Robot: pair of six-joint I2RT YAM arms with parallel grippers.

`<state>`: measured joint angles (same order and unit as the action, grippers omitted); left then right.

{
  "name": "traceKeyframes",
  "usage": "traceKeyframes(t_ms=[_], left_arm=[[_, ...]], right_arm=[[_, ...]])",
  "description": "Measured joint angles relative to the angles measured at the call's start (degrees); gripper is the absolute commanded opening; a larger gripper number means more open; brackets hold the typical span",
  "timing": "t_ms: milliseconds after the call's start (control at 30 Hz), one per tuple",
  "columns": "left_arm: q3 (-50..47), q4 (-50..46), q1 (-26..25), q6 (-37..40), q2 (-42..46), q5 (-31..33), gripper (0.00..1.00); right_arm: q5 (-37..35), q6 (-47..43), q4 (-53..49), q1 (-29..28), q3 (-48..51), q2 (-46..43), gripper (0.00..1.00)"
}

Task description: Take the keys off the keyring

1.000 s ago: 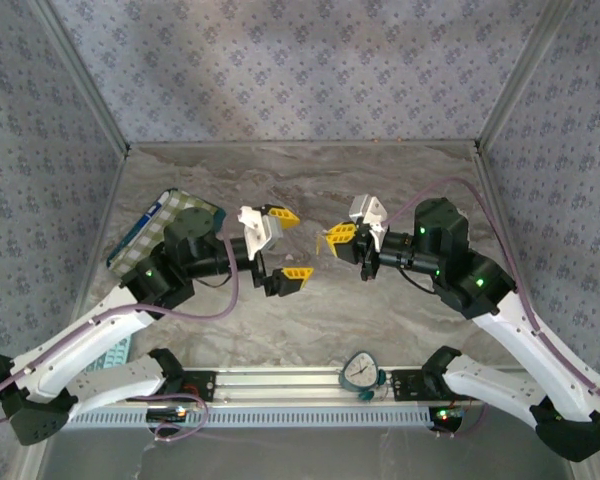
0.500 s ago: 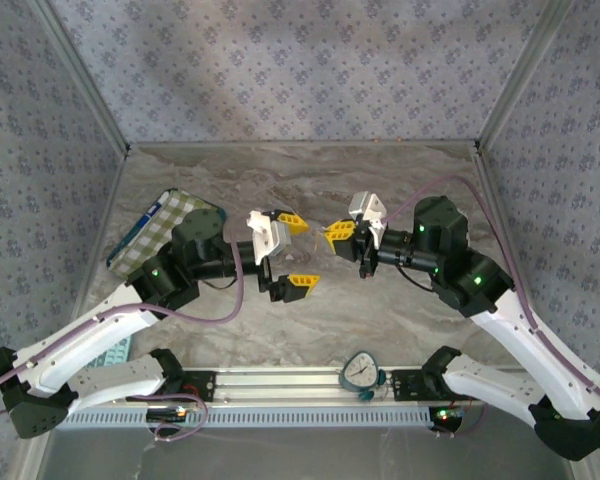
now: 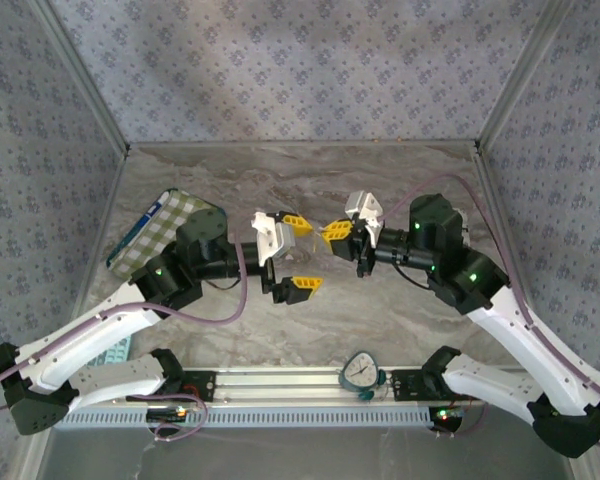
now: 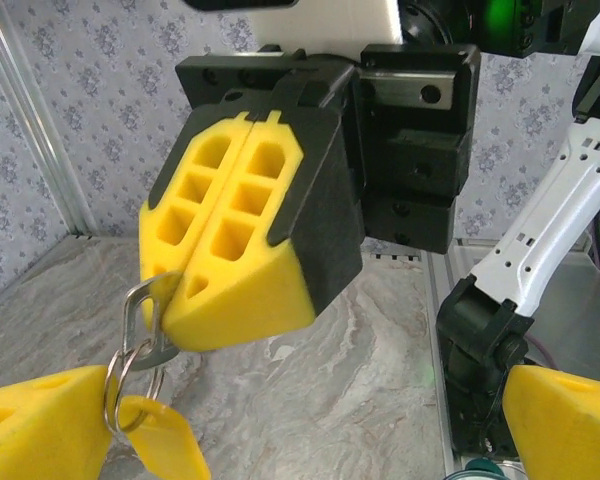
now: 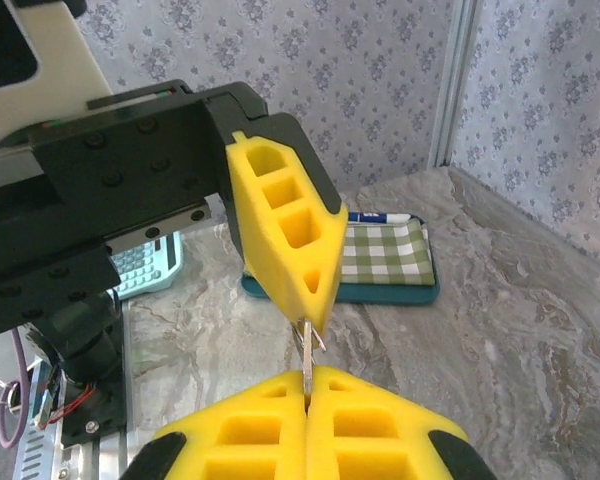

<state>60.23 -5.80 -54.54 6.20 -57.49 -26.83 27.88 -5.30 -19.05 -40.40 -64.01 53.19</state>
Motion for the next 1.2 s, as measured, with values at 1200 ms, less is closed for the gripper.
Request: traceKeyframes(t_ms=[1200], left_arm=[[0.79,2.34,11.13,-11.61,2.89,-3.15,0.95]], right_arm=[[13.57,2.12,9.81,7.89,5.03,-4.48,0.0]])
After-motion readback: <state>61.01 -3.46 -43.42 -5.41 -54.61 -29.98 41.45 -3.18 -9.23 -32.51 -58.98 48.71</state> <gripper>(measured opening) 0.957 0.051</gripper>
